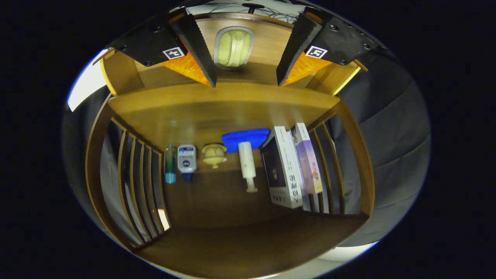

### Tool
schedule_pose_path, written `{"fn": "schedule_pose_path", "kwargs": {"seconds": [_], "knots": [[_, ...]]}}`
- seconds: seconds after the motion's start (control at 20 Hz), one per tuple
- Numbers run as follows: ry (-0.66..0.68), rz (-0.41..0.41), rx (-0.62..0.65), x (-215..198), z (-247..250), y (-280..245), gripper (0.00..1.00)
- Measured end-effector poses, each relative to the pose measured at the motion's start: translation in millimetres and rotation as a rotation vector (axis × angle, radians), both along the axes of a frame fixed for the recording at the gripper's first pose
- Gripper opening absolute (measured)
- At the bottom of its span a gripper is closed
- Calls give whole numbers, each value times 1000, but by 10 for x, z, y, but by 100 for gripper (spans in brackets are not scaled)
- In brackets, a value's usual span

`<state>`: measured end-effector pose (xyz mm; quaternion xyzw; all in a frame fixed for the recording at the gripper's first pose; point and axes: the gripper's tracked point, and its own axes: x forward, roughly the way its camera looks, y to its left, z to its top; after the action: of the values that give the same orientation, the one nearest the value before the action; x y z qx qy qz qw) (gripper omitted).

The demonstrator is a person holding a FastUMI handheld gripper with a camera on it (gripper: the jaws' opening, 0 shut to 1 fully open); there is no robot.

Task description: Pull open the drawer, take out the items inside it, and place them on the countertop above the cabinet.

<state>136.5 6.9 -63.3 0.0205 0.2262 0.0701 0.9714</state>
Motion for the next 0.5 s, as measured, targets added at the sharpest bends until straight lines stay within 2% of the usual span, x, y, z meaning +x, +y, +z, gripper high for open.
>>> {"fn": "schedule_pose_path", "kwargs": {"seconds": [0.5], "knots": [[250,23,-48,106,-587,-62,96]]}}
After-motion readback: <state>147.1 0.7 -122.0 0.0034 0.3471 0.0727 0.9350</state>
